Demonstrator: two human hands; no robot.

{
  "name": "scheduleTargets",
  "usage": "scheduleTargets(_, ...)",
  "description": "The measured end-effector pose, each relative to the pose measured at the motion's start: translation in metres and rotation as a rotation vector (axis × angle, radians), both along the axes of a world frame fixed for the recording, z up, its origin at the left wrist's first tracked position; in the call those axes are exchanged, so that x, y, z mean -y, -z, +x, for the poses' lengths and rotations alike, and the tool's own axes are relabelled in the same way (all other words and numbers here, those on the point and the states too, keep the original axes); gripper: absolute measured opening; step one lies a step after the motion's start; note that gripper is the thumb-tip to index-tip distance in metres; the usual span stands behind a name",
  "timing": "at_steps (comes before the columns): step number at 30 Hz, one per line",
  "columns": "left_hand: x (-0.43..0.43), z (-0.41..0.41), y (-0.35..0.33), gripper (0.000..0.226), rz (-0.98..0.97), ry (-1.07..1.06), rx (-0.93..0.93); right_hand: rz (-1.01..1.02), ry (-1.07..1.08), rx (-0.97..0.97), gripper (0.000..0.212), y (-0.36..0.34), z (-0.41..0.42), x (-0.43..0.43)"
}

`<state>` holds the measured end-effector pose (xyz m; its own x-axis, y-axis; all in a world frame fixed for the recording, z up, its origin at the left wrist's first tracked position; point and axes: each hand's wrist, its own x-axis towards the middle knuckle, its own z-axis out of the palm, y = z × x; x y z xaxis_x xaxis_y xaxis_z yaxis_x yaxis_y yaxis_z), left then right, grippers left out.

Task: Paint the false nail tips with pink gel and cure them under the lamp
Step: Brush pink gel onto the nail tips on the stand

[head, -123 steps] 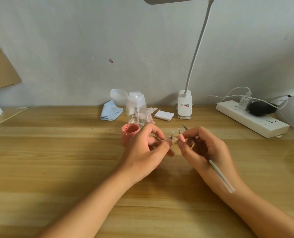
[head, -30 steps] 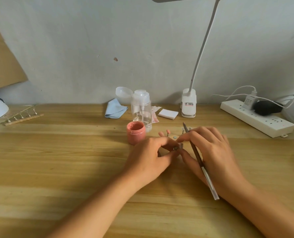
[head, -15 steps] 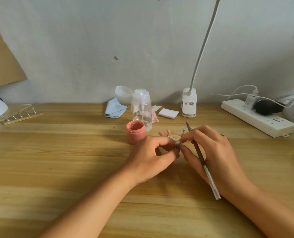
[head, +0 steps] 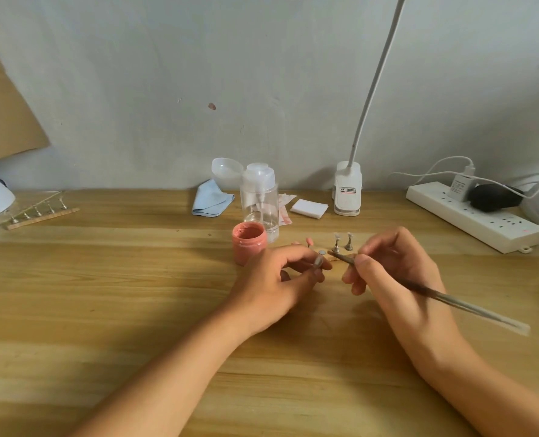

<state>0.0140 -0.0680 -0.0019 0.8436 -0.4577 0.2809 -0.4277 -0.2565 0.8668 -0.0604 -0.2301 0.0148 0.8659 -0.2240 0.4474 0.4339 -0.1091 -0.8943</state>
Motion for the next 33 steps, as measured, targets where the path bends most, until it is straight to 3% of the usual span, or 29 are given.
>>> scheduleTargets(21,0.0028,0.0022,0.0015,0.023,-0.061,-0.041,-0.034,-0.231,0.097,-0.057,0.009,-0.0008,0.0035,-0.0037)
scheduleTargets(33,0.0016,0.0039,0.0023,0.012,-0.079,-0.050,-0.067,-0.320,0.152,-0.038,0.010,-0.0035,-0.0001,-0.0043)
